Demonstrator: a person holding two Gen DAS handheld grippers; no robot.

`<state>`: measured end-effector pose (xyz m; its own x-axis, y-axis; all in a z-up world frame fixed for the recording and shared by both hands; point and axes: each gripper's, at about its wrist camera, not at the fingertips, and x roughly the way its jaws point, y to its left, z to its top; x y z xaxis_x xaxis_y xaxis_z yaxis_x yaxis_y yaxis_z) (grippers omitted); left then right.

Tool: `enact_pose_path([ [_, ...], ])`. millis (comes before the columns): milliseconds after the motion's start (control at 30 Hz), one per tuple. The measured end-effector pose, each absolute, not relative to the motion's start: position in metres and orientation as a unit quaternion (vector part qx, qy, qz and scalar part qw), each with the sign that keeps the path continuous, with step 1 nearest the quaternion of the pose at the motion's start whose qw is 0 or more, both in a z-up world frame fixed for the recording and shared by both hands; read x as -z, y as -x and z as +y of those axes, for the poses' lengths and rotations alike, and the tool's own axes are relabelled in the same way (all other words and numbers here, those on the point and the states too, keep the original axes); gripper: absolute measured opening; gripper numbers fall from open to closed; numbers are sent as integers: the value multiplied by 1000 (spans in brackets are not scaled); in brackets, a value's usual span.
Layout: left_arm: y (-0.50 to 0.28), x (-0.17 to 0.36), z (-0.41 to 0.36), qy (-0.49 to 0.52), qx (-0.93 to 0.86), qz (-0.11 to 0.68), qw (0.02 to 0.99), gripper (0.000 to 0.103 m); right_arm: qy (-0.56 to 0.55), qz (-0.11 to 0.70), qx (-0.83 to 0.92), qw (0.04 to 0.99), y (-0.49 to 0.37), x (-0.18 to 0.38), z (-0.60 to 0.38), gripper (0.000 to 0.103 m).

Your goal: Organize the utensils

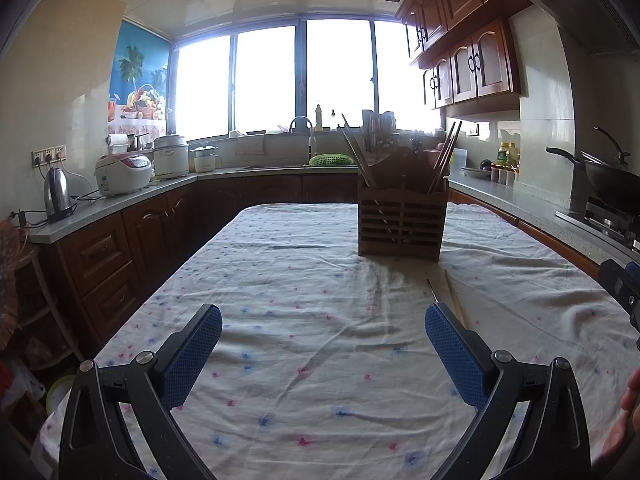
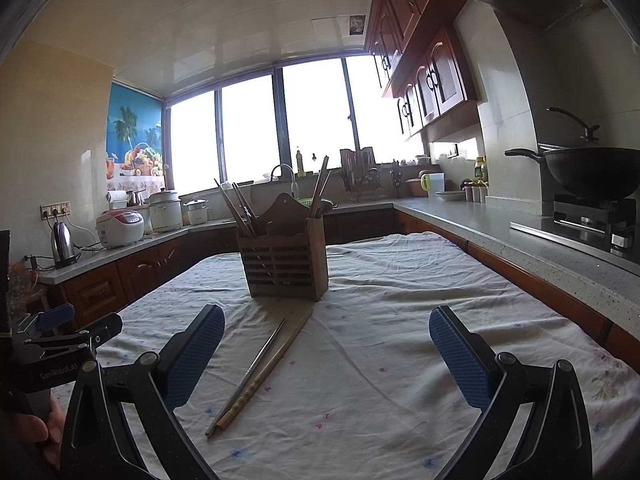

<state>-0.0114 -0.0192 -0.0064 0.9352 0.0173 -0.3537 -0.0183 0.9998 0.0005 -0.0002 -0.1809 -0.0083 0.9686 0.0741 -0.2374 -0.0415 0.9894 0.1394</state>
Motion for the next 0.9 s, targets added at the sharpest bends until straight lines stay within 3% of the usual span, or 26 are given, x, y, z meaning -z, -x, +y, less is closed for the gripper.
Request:
enact_pose_path([
  [900,14,6,-23,0,-4,181,983,102,-70,123,-31,989,2,9,-177,103],
])
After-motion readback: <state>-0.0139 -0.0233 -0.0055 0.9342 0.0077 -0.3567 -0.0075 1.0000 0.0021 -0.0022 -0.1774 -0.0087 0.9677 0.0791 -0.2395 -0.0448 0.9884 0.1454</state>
